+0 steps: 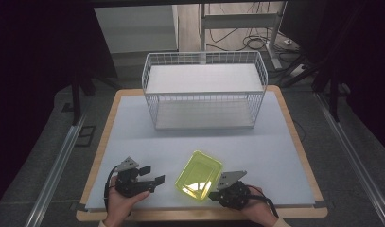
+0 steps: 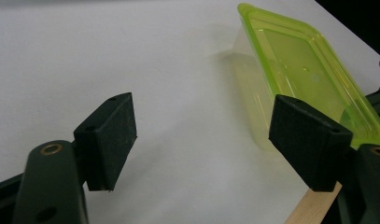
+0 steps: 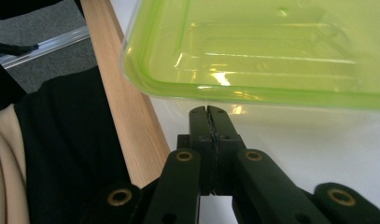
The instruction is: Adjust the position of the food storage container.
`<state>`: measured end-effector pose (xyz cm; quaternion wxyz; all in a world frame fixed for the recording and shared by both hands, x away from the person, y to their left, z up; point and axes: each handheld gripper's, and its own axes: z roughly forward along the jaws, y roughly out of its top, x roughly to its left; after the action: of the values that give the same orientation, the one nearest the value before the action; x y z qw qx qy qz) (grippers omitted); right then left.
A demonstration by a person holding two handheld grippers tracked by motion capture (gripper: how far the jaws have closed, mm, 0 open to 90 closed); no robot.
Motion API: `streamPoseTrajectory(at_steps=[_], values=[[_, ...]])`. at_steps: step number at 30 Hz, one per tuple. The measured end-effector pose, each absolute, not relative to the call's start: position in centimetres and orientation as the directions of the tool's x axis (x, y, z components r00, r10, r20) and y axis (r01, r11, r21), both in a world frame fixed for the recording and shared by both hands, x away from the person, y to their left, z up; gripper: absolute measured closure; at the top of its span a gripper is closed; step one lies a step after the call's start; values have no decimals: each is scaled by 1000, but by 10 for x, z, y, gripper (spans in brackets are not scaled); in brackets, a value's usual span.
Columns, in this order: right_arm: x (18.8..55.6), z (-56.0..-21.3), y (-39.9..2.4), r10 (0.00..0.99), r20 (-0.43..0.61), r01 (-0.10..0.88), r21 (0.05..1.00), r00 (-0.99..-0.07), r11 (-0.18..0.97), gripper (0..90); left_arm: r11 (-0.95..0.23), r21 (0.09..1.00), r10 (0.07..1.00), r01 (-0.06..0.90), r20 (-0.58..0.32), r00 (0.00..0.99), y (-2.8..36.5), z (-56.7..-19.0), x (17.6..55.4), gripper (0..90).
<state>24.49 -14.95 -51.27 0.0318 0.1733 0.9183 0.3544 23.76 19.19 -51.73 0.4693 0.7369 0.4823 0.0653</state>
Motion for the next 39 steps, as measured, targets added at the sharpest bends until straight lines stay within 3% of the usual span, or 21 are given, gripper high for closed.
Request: streamPoseTrajectory(at_steps=[20,39], values=[[239,-521,-103,310,58,266,677,-949,686,900,-70,750,775,657,-374,510,198,-517,238,234],[249,-534,-50,414,43,316,720,-909,618,900,-39,751,788,659,-382,482,208,-515,240,234]])
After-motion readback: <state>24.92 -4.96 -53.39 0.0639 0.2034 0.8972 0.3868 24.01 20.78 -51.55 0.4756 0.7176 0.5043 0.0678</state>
